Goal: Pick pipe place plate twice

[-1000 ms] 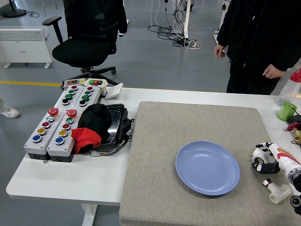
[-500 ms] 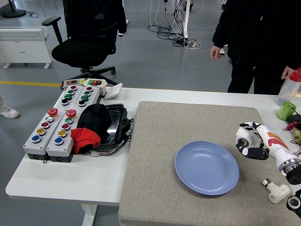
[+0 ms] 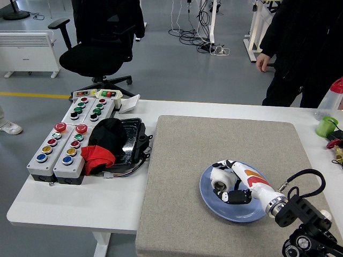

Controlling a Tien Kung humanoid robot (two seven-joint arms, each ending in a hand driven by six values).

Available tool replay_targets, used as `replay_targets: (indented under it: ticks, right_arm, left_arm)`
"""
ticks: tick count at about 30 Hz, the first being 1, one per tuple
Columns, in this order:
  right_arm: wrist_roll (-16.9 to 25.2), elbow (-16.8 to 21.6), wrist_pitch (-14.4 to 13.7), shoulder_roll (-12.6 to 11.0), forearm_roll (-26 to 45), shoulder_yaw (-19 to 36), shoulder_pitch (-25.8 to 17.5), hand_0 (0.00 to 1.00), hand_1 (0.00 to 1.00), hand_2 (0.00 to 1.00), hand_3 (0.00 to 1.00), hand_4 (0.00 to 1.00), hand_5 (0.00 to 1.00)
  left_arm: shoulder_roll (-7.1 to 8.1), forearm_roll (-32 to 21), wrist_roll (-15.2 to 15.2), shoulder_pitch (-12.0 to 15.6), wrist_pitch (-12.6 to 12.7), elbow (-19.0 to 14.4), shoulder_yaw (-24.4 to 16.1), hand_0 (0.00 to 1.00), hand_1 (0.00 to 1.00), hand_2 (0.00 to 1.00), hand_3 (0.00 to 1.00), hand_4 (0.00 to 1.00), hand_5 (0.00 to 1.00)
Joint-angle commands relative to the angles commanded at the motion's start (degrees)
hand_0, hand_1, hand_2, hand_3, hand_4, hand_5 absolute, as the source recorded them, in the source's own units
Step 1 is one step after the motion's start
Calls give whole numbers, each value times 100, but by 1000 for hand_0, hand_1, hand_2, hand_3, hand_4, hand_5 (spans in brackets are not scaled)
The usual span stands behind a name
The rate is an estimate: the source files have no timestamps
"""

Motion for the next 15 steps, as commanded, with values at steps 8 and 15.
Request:
replay_targets:
  ticks: [8, 15]
  right_arm:
    - [73, -303, 63, 215, 117, -124, 95, 998, 944, 998, 957, 788, 393]
    - [260, -234, -37, 160, 314, 87, 25, 998, 973, 998, 998, 824, 400]
  left_arm:
    - [-5, 28, 19, 29, -24, -12, -11, 653, 631, 632, 554, 389, 998]
    - [1, -8, 17, 43, -22, -13, 14, 653, 630, 632, 553, 389, 998]
